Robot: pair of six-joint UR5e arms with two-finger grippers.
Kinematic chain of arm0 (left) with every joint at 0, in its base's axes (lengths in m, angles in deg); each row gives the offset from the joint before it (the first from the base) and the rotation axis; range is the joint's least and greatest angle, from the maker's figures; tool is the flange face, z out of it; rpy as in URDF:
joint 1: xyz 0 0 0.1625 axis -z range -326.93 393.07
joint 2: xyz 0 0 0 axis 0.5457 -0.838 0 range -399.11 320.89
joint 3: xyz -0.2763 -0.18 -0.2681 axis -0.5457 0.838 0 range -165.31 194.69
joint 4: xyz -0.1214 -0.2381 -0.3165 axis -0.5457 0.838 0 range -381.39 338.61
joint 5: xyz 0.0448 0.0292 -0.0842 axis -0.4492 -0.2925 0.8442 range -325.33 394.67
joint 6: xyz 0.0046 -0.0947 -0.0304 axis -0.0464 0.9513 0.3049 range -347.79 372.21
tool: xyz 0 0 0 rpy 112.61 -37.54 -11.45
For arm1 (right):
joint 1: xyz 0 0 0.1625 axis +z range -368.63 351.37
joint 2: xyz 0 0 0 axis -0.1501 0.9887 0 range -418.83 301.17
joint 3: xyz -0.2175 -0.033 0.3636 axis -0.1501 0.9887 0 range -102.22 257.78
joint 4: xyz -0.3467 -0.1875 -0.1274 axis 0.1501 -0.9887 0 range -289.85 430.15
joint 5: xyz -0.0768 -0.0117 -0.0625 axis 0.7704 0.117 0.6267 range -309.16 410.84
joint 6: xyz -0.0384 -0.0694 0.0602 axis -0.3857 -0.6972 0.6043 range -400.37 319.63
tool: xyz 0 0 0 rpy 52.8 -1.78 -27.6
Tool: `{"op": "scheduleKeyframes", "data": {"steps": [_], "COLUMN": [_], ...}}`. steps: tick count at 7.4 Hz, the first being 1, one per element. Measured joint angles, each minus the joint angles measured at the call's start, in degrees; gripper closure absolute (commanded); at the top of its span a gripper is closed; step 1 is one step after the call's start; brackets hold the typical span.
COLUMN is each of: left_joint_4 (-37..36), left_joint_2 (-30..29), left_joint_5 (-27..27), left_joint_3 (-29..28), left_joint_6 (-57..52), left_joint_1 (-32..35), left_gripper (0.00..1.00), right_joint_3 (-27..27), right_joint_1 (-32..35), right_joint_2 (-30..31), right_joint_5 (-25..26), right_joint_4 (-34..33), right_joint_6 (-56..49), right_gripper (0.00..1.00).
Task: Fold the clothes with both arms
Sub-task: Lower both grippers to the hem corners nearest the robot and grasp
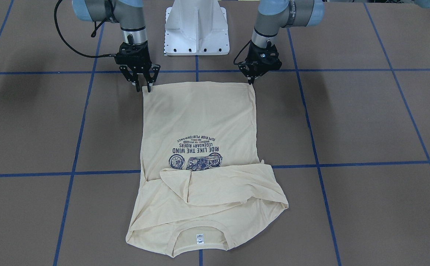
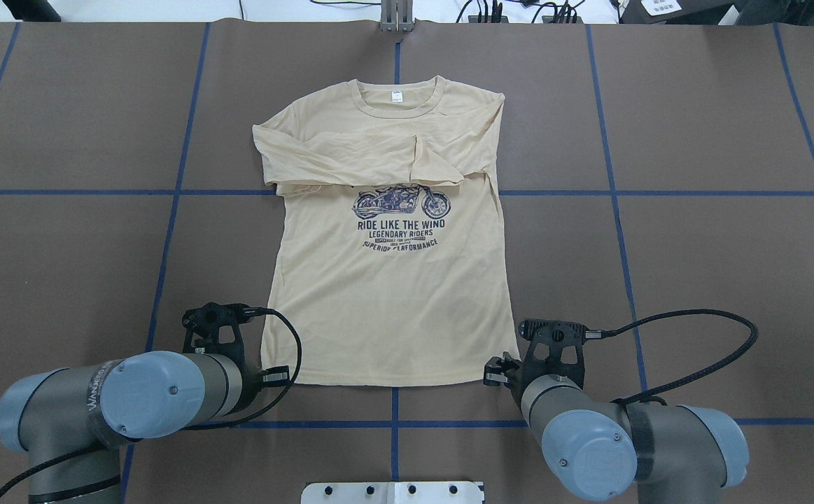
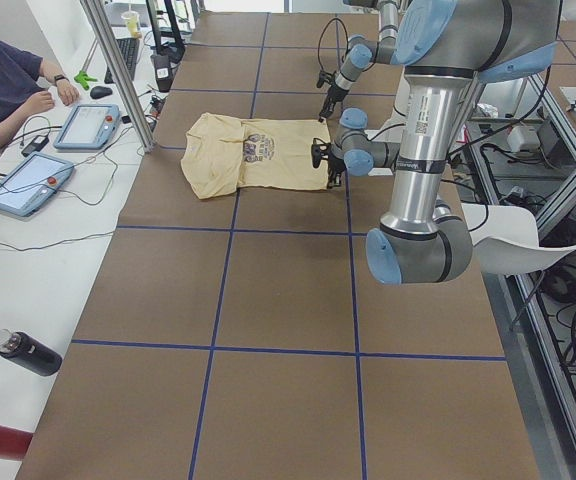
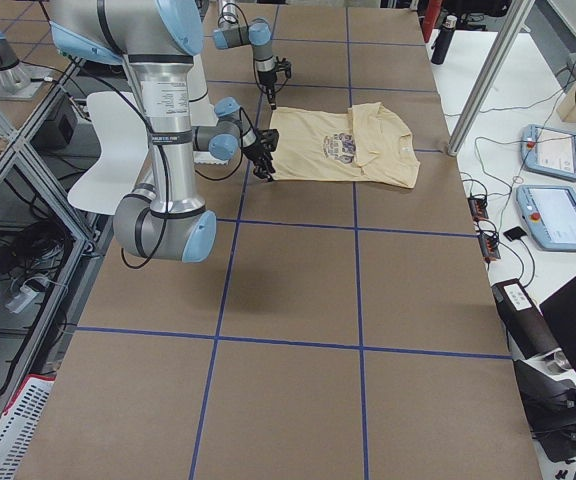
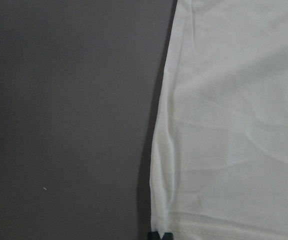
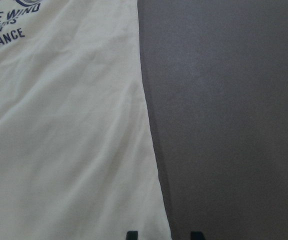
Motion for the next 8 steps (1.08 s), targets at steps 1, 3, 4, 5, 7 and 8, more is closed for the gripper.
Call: {"op": "scheduleKeyframes", "data": {"steps": [1, 3, 4, 5, 7, 8], "left_joint_4": [0.00, 0.00, 0.00, 0.00, 0.00, 0.00], "left_joint_2": [0.00, 0.00, -0.03, -0.06, -0.04, -0.01], "left_joint_5": [0.00, 0.00, 0.00, 0.00, 0.00, 0.00], "left_joint_3": [0.00, 0.06, 0.11, 0.15, 0.43, 0.61], "left_joint_6": [0.02, 0.00, 0.00, -0.01, -0.01, -0.01], "left_joint_1": [0.00, 0.00, 0.00, 0.00, 0.00, 0.00], "left_gripper": [1.00, 1.00, 1.00, 1.00, 1.00, 1.00], "right_joint_3": [-0.01, -0.05, -0.01, 0.02, 0.07, 0.14], "right_joint_1": [-0.26, -0.51, -0.68, -0.85, -1.03, -1.08], "right_joint_2": [0.16, 0.23, 0.22, 0.22, 0.21, 0.20], "right_joint_5": [0.08, 0.20, 0.36, 0.57, 0.77, 0.85], "right_joint_4": [-0.01, -0.01, -0.03, -0.07, -0.15, -0.17], "right_joint_6": [0.01, 0.01, 0.01, 0.01, 0.07, 0.09], "right_gripper": [0.56, 0.56, 0.58, 0.64, 0.76, 0.94]}}
